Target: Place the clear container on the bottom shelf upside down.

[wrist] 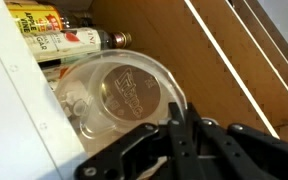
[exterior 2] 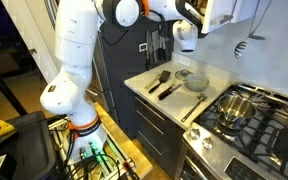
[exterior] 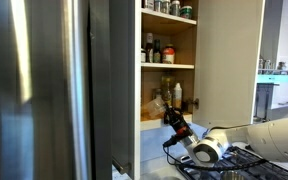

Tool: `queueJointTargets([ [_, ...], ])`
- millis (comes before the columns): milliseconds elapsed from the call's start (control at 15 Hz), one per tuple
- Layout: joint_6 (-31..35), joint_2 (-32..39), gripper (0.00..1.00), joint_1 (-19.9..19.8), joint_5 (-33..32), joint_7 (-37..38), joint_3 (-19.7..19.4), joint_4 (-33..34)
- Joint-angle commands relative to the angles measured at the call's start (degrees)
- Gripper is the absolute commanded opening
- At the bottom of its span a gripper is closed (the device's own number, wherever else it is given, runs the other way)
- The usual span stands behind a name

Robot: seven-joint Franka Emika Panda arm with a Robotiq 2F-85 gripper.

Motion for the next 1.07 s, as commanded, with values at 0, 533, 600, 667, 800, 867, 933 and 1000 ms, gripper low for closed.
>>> queueJointTargets([
  [0, -0.34, 1.44, 0.02, -0.52, 0.0, -0.82, 0.8, 0.13],
  [533, 0.11, 0.9, 0.4, 0.07, -0.04, -1.55, -0.07, 0.11],
  [600, 0.19, 0.88, 0.49, 0.08, -0.16, -1.72, -0.14, 0.1],
  [667, 0.28, 0.86, 0.58, 0.08, -0.19, -1.87, -0.19, 0.08],
  [800, 0.34, 0.67, 0.72, 0.06, -0.33, -1.99, -0.25, 0.14],
  [867, 0.69, 0.25, 0.8, 0.06, -0.56, -2.08, -0.35, 0.17],
  [933, 1.0, -0.13, 0.86, 0.06, -0.74, -2.11, -0.41, 0.16],
  [1000, 1.57, -0.59, 0.92, 0.15, -0.91, -2.4, -0.53, 0.32],
])
